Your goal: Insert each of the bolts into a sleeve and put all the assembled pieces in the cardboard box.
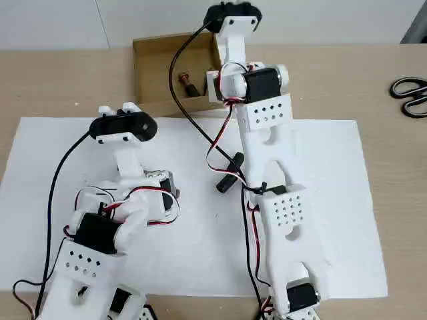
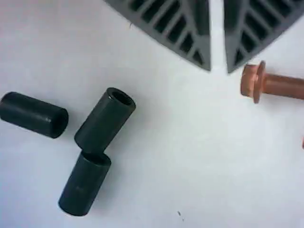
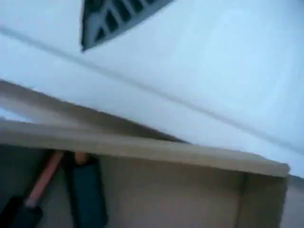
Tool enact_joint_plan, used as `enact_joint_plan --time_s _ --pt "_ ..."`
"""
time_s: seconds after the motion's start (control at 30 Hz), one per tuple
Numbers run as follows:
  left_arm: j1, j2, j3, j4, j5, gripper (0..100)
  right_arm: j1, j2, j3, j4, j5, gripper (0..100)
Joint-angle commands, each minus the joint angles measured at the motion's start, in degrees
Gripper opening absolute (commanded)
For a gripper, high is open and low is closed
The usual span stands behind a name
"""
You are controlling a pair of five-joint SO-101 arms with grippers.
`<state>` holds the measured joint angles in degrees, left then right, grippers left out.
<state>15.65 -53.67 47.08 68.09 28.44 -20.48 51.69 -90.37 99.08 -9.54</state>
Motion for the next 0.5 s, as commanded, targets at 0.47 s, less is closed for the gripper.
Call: enact_joint_plan --time_s 0.47 --pt "0.1 -0.1 -2.2 -0.1 -0.4 1 0.1 -26.9 50.3 0.5 -12.0 17.7"
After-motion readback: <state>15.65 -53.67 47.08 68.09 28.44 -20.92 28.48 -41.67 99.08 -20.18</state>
